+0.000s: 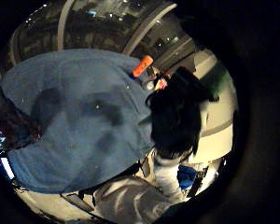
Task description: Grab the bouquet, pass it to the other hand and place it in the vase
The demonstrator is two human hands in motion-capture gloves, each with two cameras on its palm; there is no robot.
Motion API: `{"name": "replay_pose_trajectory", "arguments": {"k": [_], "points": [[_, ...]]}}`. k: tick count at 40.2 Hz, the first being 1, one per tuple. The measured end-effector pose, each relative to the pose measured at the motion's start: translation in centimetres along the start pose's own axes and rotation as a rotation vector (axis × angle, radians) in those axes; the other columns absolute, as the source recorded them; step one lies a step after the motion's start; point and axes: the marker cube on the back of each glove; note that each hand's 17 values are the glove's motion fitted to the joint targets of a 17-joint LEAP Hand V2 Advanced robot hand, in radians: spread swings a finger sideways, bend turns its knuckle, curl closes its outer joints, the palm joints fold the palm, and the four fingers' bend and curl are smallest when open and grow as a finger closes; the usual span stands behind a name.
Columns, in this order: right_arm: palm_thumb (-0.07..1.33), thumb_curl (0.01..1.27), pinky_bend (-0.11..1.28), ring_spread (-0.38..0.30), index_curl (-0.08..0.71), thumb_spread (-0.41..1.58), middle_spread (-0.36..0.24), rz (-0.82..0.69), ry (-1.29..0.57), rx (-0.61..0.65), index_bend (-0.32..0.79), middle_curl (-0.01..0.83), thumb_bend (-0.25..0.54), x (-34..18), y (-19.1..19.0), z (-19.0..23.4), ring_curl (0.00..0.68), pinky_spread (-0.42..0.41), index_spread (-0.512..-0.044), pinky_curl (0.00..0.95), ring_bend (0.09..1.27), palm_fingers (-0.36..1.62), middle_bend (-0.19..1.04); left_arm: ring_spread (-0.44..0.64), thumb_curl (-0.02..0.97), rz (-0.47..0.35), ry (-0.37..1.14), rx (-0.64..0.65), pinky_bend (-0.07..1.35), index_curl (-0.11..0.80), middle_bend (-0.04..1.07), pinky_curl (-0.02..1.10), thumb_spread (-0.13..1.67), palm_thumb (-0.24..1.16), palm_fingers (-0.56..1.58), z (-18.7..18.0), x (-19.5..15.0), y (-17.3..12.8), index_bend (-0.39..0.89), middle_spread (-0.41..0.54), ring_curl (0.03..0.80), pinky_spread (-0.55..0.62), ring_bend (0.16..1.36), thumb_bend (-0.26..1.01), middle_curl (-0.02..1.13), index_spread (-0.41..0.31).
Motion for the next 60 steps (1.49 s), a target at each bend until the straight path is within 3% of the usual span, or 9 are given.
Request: {"name": "replay_pose_trajectory", "arguments": {"k": [5, 11, 13, 20, 24, 29, 39, 48, 60], "points": [[1.04, 0.59, 0.76, -0.186, 0.555, 0.74, -0.144, -0.082, 0.061, 0.099, 0.56, 0.648, -0.015, 0.2, 2.1, 2.2, 0.564, -0.217, -0.200, 0.521, 1.02, 1.38, 0.86, 0.20, 0.331, 0.027, 0.017, 0.178, 0.37, 0.279, 0.27, 0.33, 1.03, 0.40, 0.37, 0.4, 0.4, -1.2, 0.13, 0.155, 0.283, 0.20, 0.61, -0.02, 0.35, 0.072], [1.03, 0.61, 0.76, -0.188, 0.568, 0.75, -0.146, -0.140, -0.151, -0.071, 0.54, 0.646, -0.023, 0.7, 3.5, 5.3, 0.560, -0.227, -0.202, 0.519, 1.02, 1.38, 0.86, -0.12, 0.369, 0.021, 0.000, 0.386, 0.48, 0.299, 0.42, 0.33, 1.01, 0.58, 1.20, -1.2, 0.4, -1.8, 0.17, -0.109, 0.265, -0.15, 0.57, 0.04, 0.38, -0.087], [1.02, 0.62, 0.76, -0.188, 0.564, 0.73, -0.150, -0.160, -0.163, -0.148, 0.51, 0.638, -0.030, 0.7, 3.8, 5.8, 0.559, -0.233, -0.203, 0.517, 1.02, 1.36, 0.84, -0.21, 0.388, 0.021, -0.027, 0.429, 0.56, 0.315, 0.51, 0.38, 0.98, 0.64, 1.50, -1.8, 0.3, -2.0, 0.17, -0.177, 0.334, -0.24, 0.72, 0.06, 0.42, -0.144], [0.96, 0.64, 0.75, -0.196, 0.516, 0.58, -0.159, -0.229, 0.128, -0.235, 0.26, 0.575, -0.051, 1.6, 3.4, 5.3, 0.518, -0.291, -0.224, 0.482, 0.92, 1.10, 0.67, -0.32, 0.420, 0.037, -0.051, 0.492, 0.63, 0.394, 0.69, 0.45, 0.93, 0.71, 1.49, -4.1, 0.1, -3.4, 0.29, -0.290, 0.423, -0.35, 0.84, 0.03, 0.53, -0.249], [0.94, 0.63, 0.77, -0.188, 0.475, 0.64, -0.151, -0.261, 0.130, -0.408, 0.12, 0.526, -0.036, 2.6, 3.1, 5.6, 0.479, -0.255, -0.232, 0.473, 0.78, 0.88, 0.51, -0.35, 0.453, 0.074, -0.046, 0.537, 0.65, 0.425, 0.72, 0.46, 0.87, 0.76, 1.44, -6.4, 1.5, -4.5, 0.31, -0.318, 0.449, -0.38, 0.88, 0.02, 0.55, -0.273], [0.72, 0.56, 0.73, -0.139, 0.450, 0.85, -0.108, -0.321, 0.225, -0.486, 0.10, 0.484, -0.110, 2.1, 2.1, 4.8, 0.450, -0.071, -0.236, 0.477, 0.66, 0.56, 0.38, -0.37, 0.499, 0.125, -0.051, 0.598, 0.68, 0.452, 0.74, 0.48, 0.76, 0.81, 1.40, -9.7, 4.0, -5.7, 0.32, -0.337, 0.464, -0.41, 0.89, -0.01, 0.57, -0.292], [0.55, 0.48, 0.83, 0.035, 0.336, 1.01, 0.000, -0.231, 0.210, -0.524, 0.07, 0.403, -0.045, -0.9, 0.1, 1.3, 0.367, 0.182, -0.250, 0.433, 0.53, 0.28, 0.18, -0.38, 0.571, 0.160, -0.114, 0.713, 0.70, 0.499, 0.76, 0.49, 0.61, 0.84, 1.38, -17.0, 7.8, -7.8, 0.33, -0.356, 0.480, -0.42, 0.91, -0.03, 0.58, -0.305], [0.51, 0.45, 0.87, 0.123, 0.277, 1.06, 0.044, -0.172, 0.256, -0.440, 0.09, 0.366, -0.032, -0.5, -4.0, -2.1, 0.342, 0.259, -0.259, 0.410, 0.52, 0.20, 0.16, -0.39, 0.612, 0.126, -0.172, 0.843, 0.71, 0.529, 0.76, 0.49, 0.55, 0.84, 1.37, -25.0, 7.5, -9.5, 0.32, -0.362, 0.486, -0.42, 0.91, -0.03, 0.58, -0.311], [0.51, 0.43, 0.89, 0.176, 0.248, 1.09, 0.068, -0.117, 0.237, -0.426, 0.12, 0.332, -0.021, 0.6, -5.6, -3.8, 0.332, 0.288, -0.259, 0.391, 0.53, 0.17, 0.17, -0.39, 0.648, 0.056, -0.149, 0.861, 0.71, 0.560, 0.77, 0.49, 0.52, 0.84, 1.37, -27.9, 3.5, -9.0, 0.32, -0.365, 0.486, -0.42, 0.90, -0.03, 0.59, -0.323]]}}
